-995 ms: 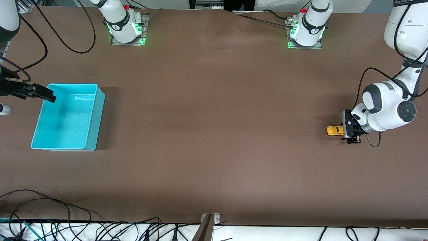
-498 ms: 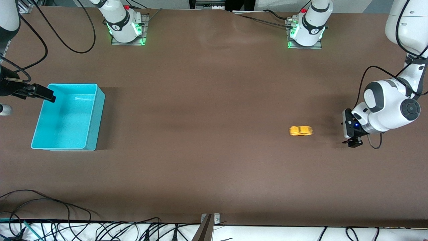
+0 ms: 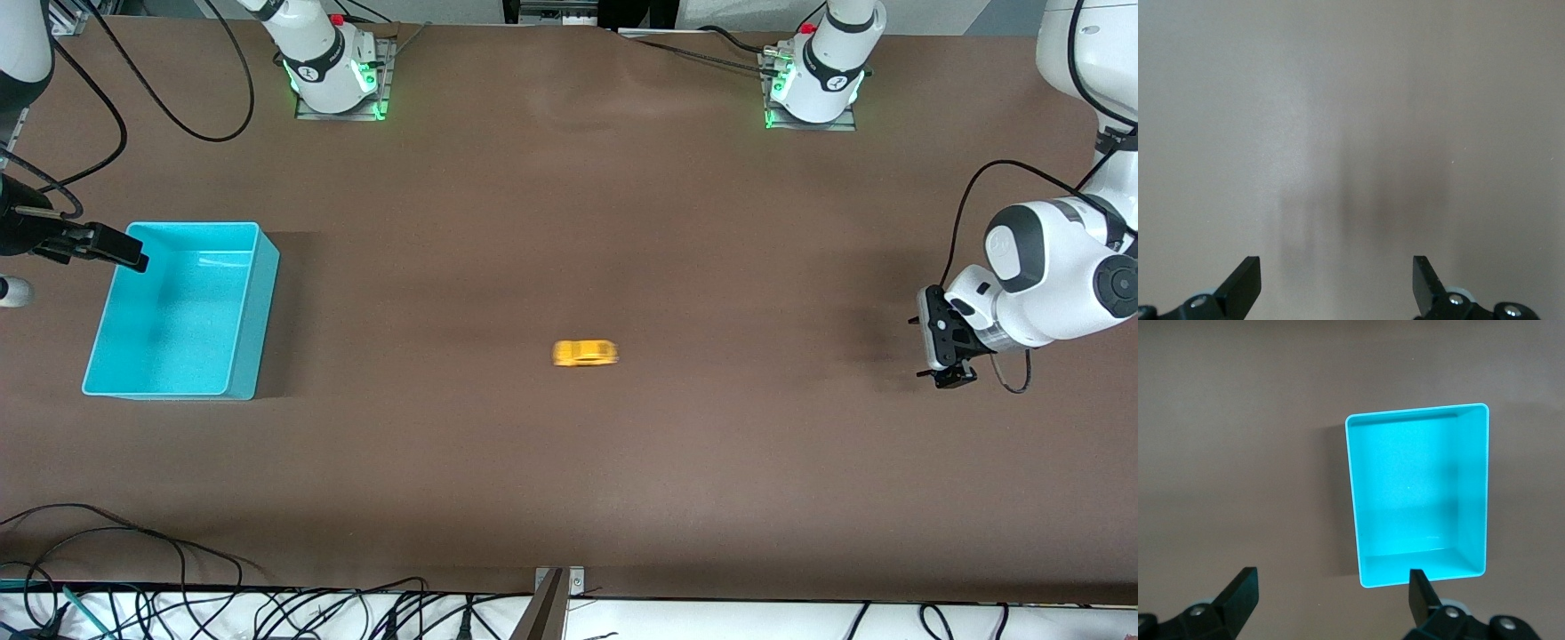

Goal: Wind up and store yellow beetle car
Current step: 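Open the left gripper, releasing the car to roll toward the box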

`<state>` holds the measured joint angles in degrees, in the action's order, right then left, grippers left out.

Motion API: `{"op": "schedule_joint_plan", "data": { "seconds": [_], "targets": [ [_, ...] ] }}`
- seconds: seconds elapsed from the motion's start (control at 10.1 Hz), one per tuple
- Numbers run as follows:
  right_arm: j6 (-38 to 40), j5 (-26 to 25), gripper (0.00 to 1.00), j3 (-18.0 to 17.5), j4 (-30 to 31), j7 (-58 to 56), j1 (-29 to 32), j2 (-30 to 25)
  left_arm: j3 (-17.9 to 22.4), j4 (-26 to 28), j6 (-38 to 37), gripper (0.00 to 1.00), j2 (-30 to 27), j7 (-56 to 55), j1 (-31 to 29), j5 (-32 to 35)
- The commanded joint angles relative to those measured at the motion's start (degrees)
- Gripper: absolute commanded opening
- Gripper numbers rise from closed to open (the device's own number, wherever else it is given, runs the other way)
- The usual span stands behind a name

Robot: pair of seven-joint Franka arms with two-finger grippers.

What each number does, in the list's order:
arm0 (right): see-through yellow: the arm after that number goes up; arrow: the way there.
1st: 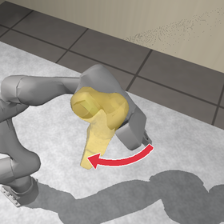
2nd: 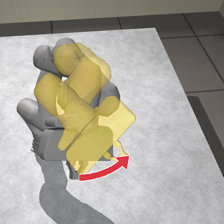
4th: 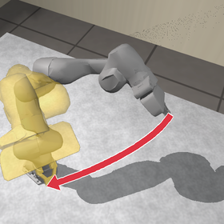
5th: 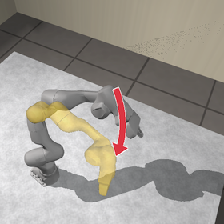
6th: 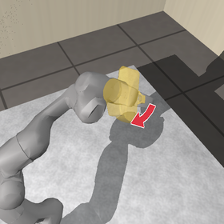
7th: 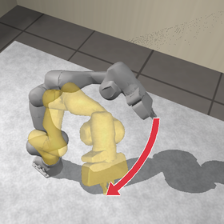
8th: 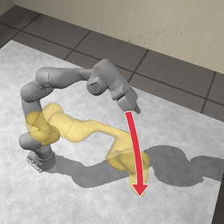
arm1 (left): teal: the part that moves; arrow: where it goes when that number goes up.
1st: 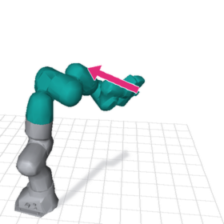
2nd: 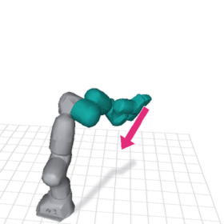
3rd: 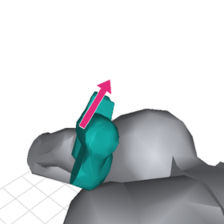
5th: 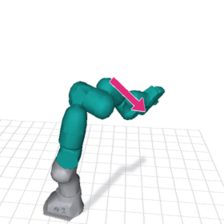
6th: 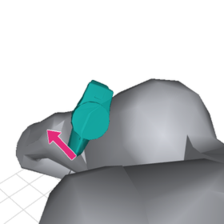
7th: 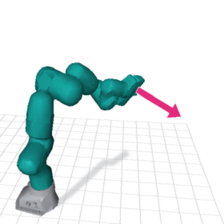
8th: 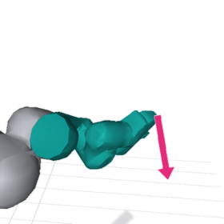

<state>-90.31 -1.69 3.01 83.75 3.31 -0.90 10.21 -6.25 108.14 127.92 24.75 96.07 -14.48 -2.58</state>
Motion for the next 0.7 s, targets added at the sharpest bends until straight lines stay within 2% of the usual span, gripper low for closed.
{"op": "schedule_joint_plan", "data": {
  "seconds": [0.0, 0.3, 0.6],
  "targets": [
    [1.1, 0.6, 1.00, -0.1, -1.0, -0.8, 0.3, 0.3, -1.9, -2.6, -5.6, 1.00, -1.3, -6.2, -0.1, -2.0],
    [1.1, 0.6, 1.00, -0.1, -1.0, -0.8, 0.4, 0.3, -4.4, -4.2, -10.2, 1.00, -2.9, -13.2, -0.1, -1.8],
    [1.3, 0.5, 1.00, 0.0, -0.9, -0.8, 0.4, 0.5, -5.2, -4.6, -17.1, 1.00, -8.2, -26.0, 0.5, -1.6]
  ]
}}
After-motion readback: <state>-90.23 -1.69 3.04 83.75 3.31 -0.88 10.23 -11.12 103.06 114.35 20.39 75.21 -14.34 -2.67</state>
